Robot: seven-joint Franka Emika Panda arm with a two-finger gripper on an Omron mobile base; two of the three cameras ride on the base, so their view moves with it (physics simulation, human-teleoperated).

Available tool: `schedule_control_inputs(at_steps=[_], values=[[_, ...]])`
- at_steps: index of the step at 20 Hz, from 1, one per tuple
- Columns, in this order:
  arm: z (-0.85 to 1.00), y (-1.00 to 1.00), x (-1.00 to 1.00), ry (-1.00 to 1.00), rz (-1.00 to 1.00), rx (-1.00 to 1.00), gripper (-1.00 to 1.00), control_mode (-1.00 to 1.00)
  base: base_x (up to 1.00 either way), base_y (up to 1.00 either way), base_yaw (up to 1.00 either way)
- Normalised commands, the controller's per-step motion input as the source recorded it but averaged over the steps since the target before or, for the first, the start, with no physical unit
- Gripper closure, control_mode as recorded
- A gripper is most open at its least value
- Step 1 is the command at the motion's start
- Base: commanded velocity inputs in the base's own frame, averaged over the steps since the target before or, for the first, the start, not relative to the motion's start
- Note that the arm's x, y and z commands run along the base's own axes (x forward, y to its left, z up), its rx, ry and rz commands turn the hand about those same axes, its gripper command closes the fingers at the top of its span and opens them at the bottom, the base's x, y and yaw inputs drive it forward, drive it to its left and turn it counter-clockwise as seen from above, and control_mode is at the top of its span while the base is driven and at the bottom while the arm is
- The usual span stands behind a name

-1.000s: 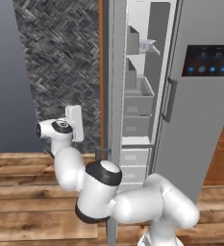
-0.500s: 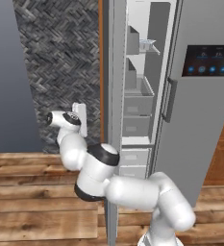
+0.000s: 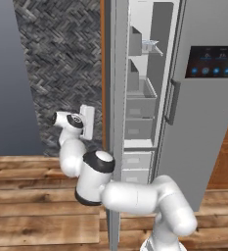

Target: The ice cube tray has been filled with water. Take the tray and place it in the freezer to make ice. Close the freezer door after placing the tray.

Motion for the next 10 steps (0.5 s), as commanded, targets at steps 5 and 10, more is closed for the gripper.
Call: schedule_control_inputs(at_steps=[5,10], values=[[0.00,-0.76,-0.10,0.00,-0.17,0.00,-1.00,-1.00,0.00,0.00,0.00],[0.00,-0.86,-0.11,0.00,-0.14,0.00,-1.00,-1.00,0.00,0.00,0.00]])
